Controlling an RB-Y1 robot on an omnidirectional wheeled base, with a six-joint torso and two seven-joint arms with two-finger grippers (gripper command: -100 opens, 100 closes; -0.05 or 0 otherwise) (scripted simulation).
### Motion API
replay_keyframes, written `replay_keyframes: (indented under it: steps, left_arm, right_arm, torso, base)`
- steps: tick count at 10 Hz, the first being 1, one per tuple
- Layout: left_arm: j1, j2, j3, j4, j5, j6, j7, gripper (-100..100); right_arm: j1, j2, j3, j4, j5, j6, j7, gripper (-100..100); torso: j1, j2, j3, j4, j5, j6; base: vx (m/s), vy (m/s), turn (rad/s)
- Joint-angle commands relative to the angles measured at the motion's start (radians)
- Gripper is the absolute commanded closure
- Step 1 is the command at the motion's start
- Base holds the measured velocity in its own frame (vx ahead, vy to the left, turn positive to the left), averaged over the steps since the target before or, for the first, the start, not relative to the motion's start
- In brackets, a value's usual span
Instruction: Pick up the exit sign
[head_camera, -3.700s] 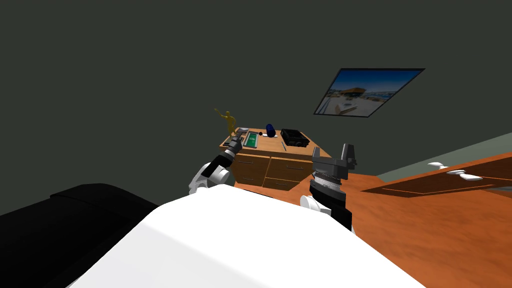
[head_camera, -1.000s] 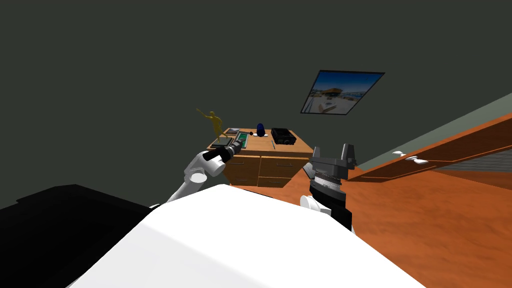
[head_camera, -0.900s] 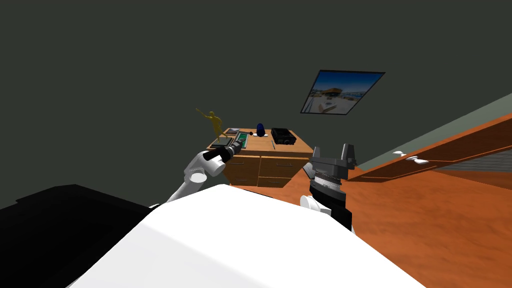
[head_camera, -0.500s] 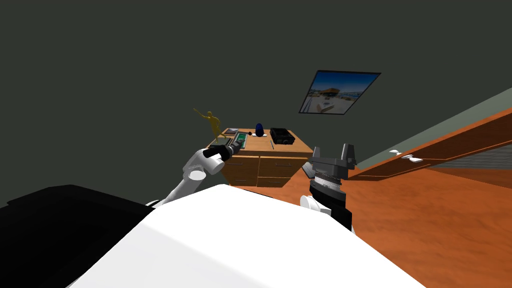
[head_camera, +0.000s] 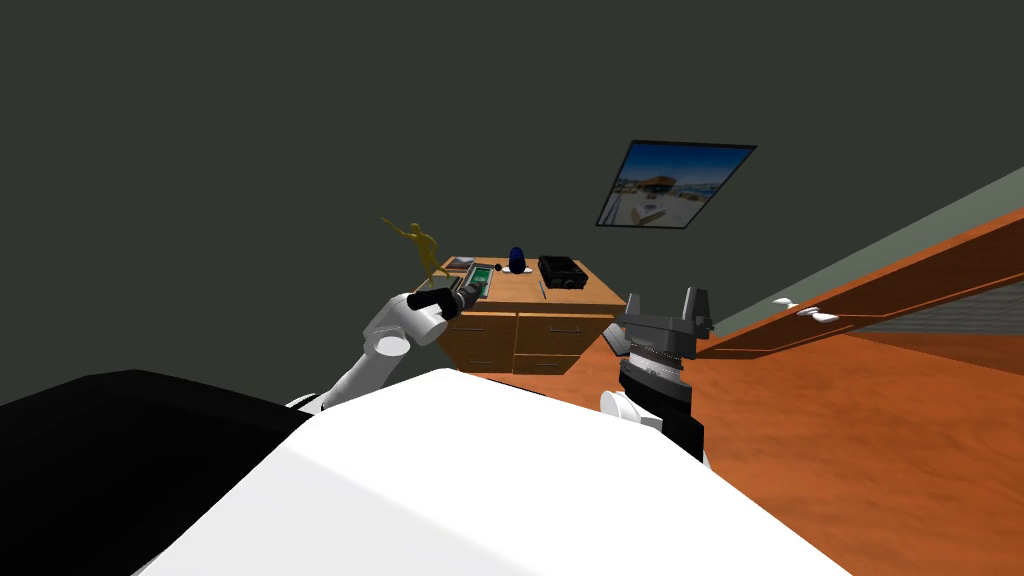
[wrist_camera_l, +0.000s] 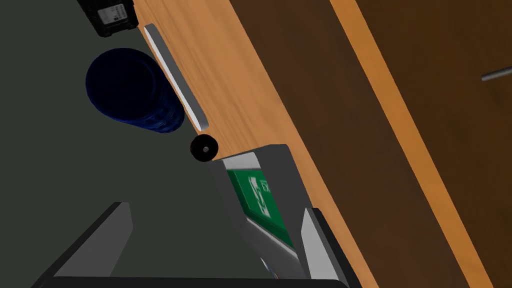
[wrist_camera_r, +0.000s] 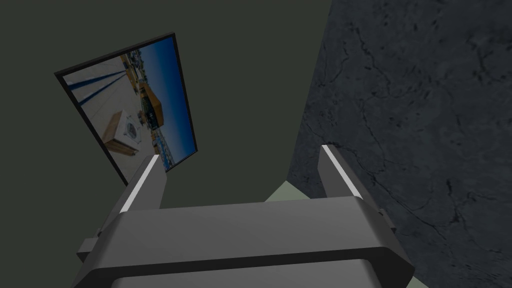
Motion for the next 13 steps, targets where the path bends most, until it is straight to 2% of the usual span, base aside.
replay_keyframes:
  steps: [1,2,3,5,6,7,8,10,11,12,13]
  left_arm:
    - [-0.023,0.025,0.013,0.002,0.021,0.05,-0.008,-100]
    - [-0.023,0.025,0.013,0.002,0.021,0.078,-0.008,-100]
    - [-0.042,0.048,0.025,0.005,0.04,0.108,-0.016,-100]
    - [-0.042,0.048,0.025,0.005,0.04,0.148,-0.016,-100]
    - [-0.06,0.071,0.039,0.008,0.06,0.184,-0.023,-100]
    - [-0.06,0.071,0.039,0.008,0.06,0.208,-0.023,-100]
    - [-0.078,0.092,0.052,0.013,0.079,0.235,-0.03,-100]
    - [-0.078,0.092,0.052,0.013,0.079,0.275,-0.03,-100]
    - [-0.095,0.113,0.065,0.018,0.097,0.315,-0.036,-100]
    - [-0.095,0.113,0.065,0.018,0.097,0.333,-0.036,-100]
    - [-0.11,0.132,0.078,0.024,0.115,0.361,-0.043,-100]
  right_arm:
    - [0.0,0.0,0.0,0.0,0.0,0.0,0.0,0]
    - [0.0,0.0,0.0,0.0,0.0,0.0,0.0,0]
    - [0.0,0.0,0.0,0.0,0.0,0.0,0.0,0]
    - [0.0,0.0,0.0,0.0,0.0,0.0,0.0,0]
    - [0.0,0.0,0.0,0.0,0.0,0.0,0.0,0]
    - [0.0,0.0,0.0,0.0,0.0,0.0,0.0,0]
    - [0.0,0.0,0.0,0.0,0.0,0.0,0.0,0]
    - [0.0,0.0,0.0,0.0,0.0,0.0,0.0,0]
    - [0.0,0.0,0.0,0.0,0.0,0.0,0.0,0]
    - [0.0,0.0,0.0,0.0,0.0,0.0,0.0,0]
    - [0.0,0.0,0.0,0.0,0.0,0.0,0.0,0]
  torso:
    - [0.0,0.0,0.0,0.0,0.0,0.0]
    - [0.0,0.0,0.0,0.0,0.0,0.0]
    - [0.0,0.0,0.0,0.0,0.0,0.0]
    - [0.0,-0.001,0.0,0.0,0.0,0.0]
    - [0.0,0.0,0.0,0.0,0.0,0.0]
    - [0.0,0.0,0.0,0.0,0.0,0.0]
    - [0.0,0.0,0.0,0.0,0.0,0.0]
    - [0.0,-0.001,0.0,0.0,0.0,0.0]
    - [0.0,0.0,0.0,0.0,0.0,0.0]
    - [0.0,0.0,0.0,0.0,0.0,0.0]
    - [0.0,0.0,0.0,0.0,0.0,0.0]
  base:
    - [0.011,-0.008,-0.042]
    - [0.014,-0.006,-0.03]
    - [0.019,-0.007,-0.052]
    - [0.011,-0.002,-0.003]
    - [0.011,-0.004,-0.036]
    - [0.012,-0.001,-0.026]
    - [0.017,0.001,-0.036]
    - [0.011,0.001,-0.008]
    - [0.012,-0.001,-0.031]
    - [0.012,0.001,-0.022]
    - [0.015,0.005,-0.026]
